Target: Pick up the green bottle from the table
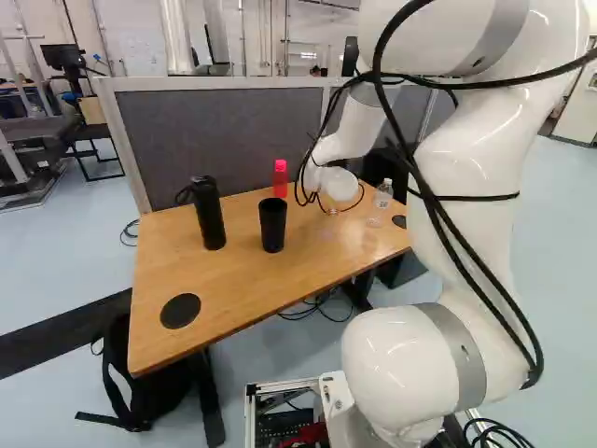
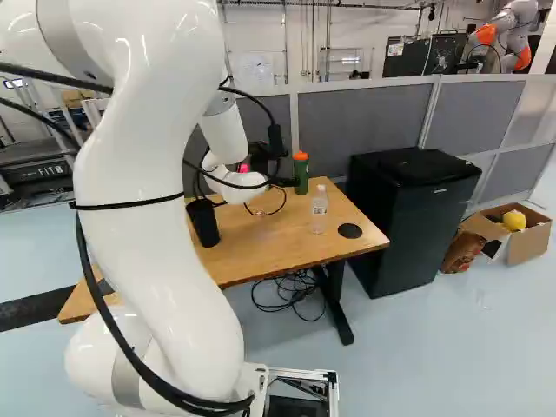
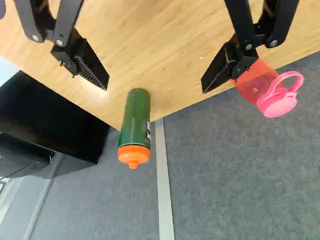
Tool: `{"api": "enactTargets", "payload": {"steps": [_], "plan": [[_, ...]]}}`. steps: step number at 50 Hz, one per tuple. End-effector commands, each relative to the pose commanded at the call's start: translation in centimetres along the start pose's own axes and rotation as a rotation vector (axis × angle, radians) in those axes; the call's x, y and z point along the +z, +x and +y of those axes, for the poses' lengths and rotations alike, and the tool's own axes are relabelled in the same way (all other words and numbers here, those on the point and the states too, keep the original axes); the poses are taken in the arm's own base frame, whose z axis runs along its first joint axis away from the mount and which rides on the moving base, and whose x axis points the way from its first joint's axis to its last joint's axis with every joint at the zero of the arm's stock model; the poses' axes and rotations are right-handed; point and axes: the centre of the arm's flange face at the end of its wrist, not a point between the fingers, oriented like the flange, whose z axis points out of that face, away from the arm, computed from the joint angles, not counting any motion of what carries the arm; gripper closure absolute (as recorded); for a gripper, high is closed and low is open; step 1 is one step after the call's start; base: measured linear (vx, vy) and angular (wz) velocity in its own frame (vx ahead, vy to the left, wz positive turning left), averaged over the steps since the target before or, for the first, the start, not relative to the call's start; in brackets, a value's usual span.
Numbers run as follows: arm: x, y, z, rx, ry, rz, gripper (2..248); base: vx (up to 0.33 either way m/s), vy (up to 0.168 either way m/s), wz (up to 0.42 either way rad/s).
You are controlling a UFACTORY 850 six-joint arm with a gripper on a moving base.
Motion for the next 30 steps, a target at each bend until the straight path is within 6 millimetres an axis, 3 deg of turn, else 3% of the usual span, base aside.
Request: {"api": "enactTargets", "payload": {"steps": [30], "plan": [[5.6, 1.2, 2.1, -0.056, -0.053, 0.029, 3, 0.0, 0.0, 0.0]]}}
